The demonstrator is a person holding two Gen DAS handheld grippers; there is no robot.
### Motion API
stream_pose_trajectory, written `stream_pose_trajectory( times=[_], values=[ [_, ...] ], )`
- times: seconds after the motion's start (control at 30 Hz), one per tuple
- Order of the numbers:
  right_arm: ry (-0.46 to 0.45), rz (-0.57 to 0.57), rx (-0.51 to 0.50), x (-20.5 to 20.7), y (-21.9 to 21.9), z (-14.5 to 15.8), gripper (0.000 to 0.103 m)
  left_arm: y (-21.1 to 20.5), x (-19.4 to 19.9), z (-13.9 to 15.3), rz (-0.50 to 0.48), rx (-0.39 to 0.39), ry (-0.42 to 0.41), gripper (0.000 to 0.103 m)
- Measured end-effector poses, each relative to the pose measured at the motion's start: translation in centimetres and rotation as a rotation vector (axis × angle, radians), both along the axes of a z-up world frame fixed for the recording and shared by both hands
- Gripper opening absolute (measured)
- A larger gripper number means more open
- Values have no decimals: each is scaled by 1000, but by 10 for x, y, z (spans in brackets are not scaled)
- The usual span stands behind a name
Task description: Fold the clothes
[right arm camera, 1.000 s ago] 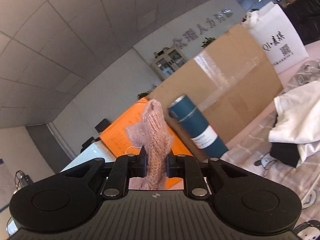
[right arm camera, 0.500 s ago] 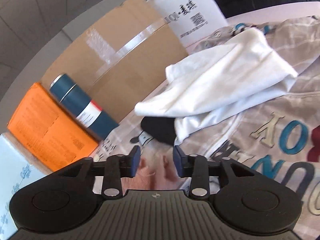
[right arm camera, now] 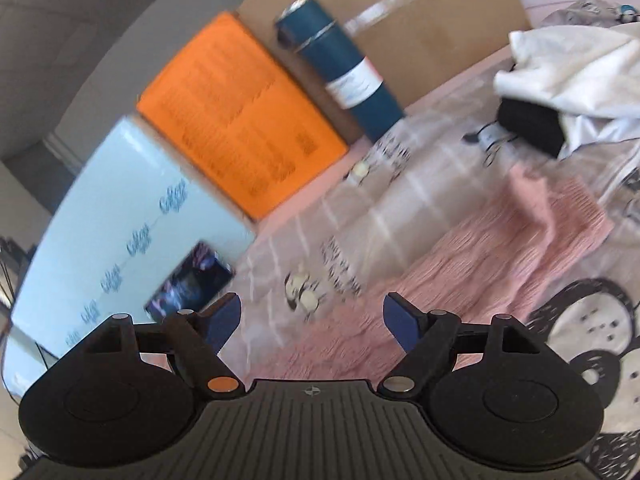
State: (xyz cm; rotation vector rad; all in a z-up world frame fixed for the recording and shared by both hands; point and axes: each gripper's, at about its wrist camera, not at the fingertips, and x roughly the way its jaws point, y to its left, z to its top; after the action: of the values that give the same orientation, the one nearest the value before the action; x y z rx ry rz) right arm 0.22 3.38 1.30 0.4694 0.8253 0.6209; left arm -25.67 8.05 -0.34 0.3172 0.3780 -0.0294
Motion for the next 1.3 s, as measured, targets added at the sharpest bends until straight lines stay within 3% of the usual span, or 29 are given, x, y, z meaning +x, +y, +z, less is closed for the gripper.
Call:
stream_pose_trajectory(
  times=[0.1,0.23,0.3,0.33,0.37,0.47,0.53,0.6,0.73,0.87,1.0,1.03,1.1,1.13,1.17,1.23,1.3],
  values=[
    [26,51,-122,-7,40,-14,77,-6,-8,-4,-68,2,4,16],
    [15,28,-231,-13,52,-22,71,-13,-19,-8,-157,3,11,16],
    [-12,11,-281,-18,52,-21,47,-14,-21,-10,-172,2,25,16],
    [-34,10,-297,-22,48,-21,26,-14,-21,-11,-171,6,25,16],
    [-57,8,-313,-27,44,-21,15,-14,-20,-10,-172,6,20,16],
    [-130,-17,-268,-45,18,-12,6,-11,-22,-6,-166,34,-23,16],
    [-191,-44,-208,-62,-5,-1,6,-3,-24,1,-142,56,-62,16],
    [-251,-77,-163,-85,-29,11,6,7,-28,10,-136,23,-103,16],
    [-320,-145,-133,-133,-72,21,6,13,-40,20,-243,-84,-110,16],
    [-295,-183,-142,-170,-112,11,6,5,-39,10,-327,-112,16,17],
    [-232,-137,-208,-188,-130,-7,8,0,-35,-2,-346,-134,126,21],
    [-226,-116,-229,-193,-131,-11,11,-1,-34,-5,-347,-138,150,22],
    [-213,-97,-251,-198,-136,-12,32,-1,-35,-7,-351,-158,180,32],
    [-215,-93,-247,-199,-139,-10,51,0,-39,-6,-354,-175,174,41],
    [-229,-90,-232,-200,-143,-6,55,2,-44,-2,-360,-198,159,53],
    [-277,-95,-190,-199,-153,4,59,8,-54,8,-357,-250,102,65],
    [-329,-131,-153,-190,-161,15,69,20,-64,21,-317,-321,15,70]
  ],
)
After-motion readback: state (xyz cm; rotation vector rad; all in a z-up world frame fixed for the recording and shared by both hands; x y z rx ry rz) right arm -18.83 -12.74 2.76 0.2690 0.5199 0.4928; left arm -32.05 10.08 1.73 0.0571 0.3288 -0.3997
